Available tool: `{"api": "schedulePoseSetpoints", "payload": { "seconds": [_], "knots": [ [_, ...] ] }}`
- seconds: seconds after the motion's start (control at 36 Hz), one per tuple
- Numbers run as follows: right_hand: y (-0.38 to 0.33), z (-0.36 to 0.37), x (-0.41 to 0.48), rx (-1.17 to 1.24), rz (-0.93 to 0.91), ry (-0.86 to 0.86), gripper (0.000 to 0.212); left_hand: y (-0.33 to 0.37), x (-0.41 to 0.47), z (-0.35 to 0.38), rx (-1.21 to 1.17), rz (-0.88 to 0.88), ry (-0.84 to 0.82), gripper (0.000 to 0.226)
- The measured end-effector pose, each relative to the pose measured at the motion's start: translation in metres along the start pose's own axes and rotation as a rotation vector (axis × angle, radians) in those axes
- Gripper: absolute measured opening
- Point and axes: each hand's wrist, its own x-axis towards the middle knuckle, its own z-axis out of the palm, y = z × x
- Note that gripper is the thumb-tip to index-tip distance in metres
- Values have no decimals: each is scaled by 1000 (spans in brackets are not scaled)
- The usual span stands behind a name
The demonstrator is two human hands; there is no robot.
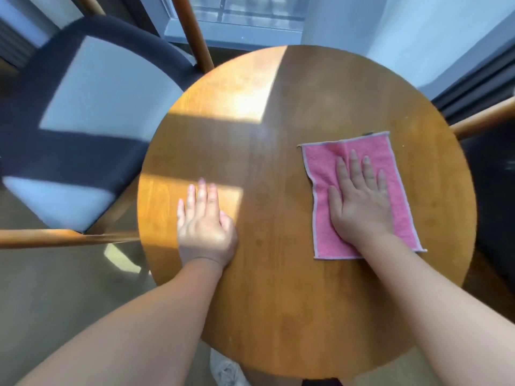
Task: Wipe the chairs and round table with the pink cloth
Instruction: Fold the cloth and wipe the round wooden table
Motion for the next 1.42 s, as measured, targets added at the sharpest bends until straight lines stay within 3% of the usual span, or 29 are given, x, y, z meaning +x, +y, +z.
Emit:
{"api": "schedulePoseSetpoints", "payload": {
  "seconds": [0.28, 0.36, 0.44, 0.72, 1.19, 1.42],
  "knots": [
    [2, 5, -2, -58, -9, 7, 67, 15, 5, -1, 124, -47, -42, 55],
    [2, 6, -1, -56, -11, -1, 67, 45, 12, -2, 36, 70, -37, 49],
    [3, 6, -2, -57, -15, 8, 64, 75, 15, 10, -16, 184, -89, 56],
    [4, 6, 4, -34, -41, -2, 64, 81, 13, 24, -12, 158, -119, 65],
    [-100, -40, 207, 0, -296, 66, 66, 80, 14, 24, 38, 164, -134, 61],
    [-89, -43, 210, 24, -206, 79, 65, 80, 14, 25, 27, 164, -141, 62]
  ]
}}
